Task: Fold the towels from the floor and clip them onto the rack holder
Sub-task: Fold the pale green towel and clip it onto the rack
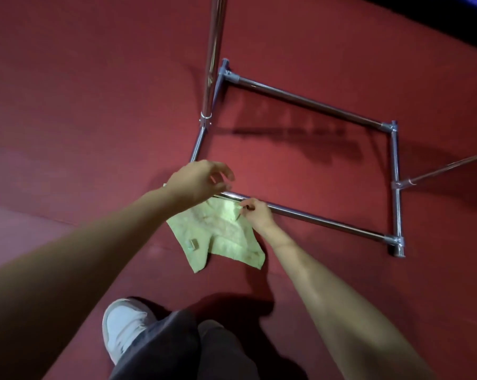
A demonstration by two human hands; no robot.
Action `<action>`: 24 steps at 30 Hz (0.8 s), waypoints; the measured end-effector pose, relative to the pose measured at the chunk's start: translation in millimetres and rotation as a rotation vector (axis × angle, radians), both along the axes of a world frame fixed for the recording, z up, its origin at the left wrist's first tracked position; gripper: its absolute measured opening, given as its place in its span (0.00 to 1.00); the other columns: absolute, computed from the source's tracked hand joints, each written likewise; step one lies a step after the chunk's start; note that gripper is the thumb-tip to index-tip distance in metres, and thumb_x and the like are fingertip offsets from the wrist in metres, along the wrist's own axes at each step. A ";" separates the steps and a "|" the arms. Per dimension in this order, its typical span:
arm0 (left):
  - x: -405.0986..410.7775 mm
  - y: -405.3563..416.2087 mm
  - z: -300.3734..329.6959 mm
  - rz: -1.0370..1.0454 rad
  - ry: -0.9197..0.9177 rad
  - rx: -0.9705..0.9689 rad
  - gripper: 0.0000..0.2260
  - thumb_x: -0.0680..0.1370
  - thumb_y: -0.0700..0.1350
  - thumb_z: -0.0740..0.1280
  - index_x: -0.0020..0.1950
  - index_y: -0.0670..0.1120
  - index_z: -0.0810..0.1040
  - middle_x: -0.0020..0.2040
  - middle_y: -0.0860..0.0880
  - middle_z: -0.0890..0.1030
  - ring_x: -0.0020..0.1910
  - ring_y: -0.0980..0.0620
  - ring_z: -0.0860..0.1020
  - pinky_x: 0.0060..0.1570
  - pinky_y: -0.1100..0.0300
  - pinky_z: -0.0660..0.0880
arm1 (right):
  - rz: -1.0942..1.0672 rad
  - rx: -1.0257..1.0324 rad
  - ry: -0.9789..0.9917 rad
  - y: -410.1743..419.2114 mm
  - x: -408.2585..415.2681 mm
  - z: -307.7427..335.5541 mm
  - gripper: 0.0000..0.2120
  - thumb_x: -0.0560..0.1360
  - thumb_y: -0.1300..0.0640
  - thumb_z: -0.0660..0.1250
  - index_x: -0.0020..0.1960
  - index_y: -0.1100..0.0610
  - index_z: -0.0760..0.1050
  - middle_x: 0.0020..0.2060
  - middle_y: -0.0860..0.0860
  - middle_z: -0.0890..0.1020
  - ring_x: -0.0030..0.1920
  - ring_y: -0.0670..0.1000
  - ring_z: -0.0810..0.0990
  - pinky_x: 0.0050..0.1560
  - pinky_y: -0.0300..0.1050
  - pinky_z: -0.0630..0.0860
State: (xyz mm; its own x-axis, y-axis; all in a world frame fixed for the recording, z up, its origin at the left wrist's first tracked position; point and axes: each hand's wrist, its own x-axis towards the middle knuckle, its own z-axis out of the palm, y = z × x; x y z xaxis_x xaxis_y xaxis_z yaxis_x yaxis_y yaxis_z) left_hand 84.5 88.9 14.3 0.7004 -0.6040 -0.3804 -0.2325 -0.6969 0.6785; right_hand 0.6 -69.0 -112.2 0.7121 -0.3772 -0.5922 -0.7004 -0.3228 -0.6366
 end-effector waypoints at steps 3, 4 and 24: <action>3.2 5.5 -3.4 0.050 0.032 -0.009 0.04 0.74 0.48 0.69 0.48 0.54 0.79 0.43 0.51 0.83 0.45 0.51 0.81 0.53 0.52 0.76 | -0.001 0.180 0.166 6.6 4.3 -12.2 0.15 0.77 0.68 0.57 0.63 0.66 0.72 0.43 0.54 0.74 0.37 0.46 0.70 0.34 0.28 0.68; 3.6 5.5 -2.6 0.057 0.037 -0.014 0.04 0.74 0.48 0.70 0.48 0.54 0.79 0.43 0.51 0.83 0.45 0.50 0.81 0.53 0.53 0.76 | -0.033 0.217 0.190 9.2 7.4 -14.2 0.15 0.77 0.68 0.56 0.63 0.65 0.72 0.43 0.54 0.73 0.41 0.49 0.71 0.39 0.34 0.70; 9.5 -19.4 11.5 0.060 0.019 -0.102 0.09 0.74 0.38 0.65 0.51 0.49 0.79 0.43 0.50 0.80 0.42 0.53 0.75 0.46 0.62 0.73 | -0.316 0.387 -0.344 26.1 14.5 60.3 0.14 0.72 0.72 0.64 0.41 0.54 0.77 0.39 0.48 0.78 0.39 0.44 0.77 0.41 0.35 0.74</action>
State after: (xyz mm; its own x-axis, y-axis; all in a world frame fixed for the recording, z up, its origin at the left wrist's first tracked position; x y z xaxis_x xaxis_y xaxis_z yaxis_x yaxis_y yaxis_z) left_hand 94.0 69.5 25.8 0.7299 -0.5972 -0.3325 -0.1789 -0.6364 0.7503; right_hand 15.1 -42.9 -52.0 0.7757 -0.4044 -0.4846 -0.4581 0.1675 -0.8730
